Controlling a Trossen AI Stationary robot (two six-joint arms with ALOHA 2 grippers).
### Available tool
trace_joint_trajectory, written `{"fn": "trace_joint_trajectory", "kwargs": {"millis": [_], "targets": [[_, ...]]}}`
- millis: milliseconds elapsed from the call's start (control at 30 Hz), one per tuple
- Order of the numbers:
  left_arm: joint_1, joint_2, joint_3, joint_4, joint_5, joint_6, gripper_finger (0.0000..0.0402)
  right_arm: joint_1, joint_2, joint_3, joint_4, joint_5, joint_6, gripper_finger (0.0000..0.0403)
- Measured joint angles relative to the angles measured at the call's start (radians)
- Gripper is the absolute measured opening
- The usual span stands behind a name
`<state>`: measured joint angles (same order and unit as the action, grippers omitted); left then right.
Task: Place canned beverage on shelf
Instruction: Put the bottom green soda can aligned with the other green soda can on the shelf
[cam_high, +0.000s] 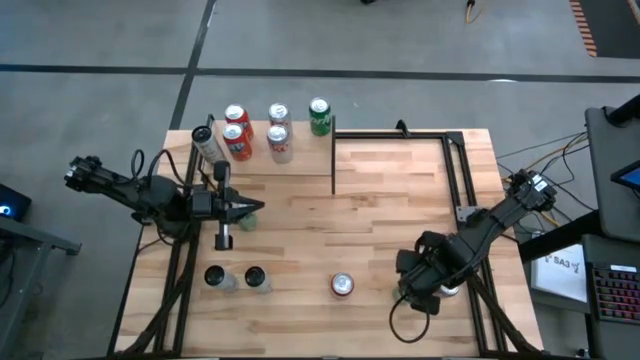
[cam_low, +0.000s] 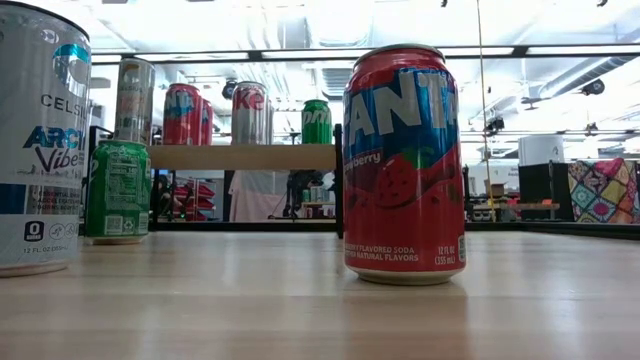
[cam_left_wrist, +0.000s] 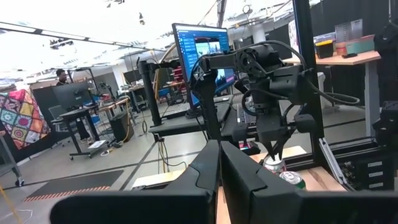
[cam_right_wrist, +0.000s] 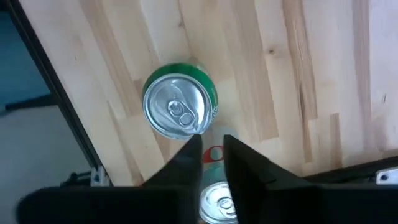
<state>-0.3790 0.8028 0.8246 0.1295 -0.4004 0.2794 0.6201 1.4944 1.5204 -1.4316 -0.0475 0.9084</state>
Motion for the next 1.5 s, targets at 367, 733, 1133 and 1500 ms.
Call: {"fn": "trace_joint_trajectory", "kwargs": {"millis": [367, 733, 1133, 1500], "targets": [[0.000, 0.001, 0.000, -0.002, 0.000, 0.000, 0.0000, 0.026, 0.000, 0.000, 0.075, 0.022, -0.084, 0.0258], [0.000, 0.002, 0.000, -0.005, 0.000, 0.000, 0.0000, 0.041, 0.041, 0.000, 0.094, 0.022, -0.153, 0.0299], [0.000, 0.003, 0.000, -0.003, 0.000, 0.000, 0.0000, 0.041, 0.125, 0.000, 0.100, 0.015, -0.163, 0.0306], [0.000, 0.003, 0.000, -0.002, -0.001, 0.000, 0.0000, 0.041, 0.145, -0.003, 0.095, 0.014, -0.178, 0.0311]]}}
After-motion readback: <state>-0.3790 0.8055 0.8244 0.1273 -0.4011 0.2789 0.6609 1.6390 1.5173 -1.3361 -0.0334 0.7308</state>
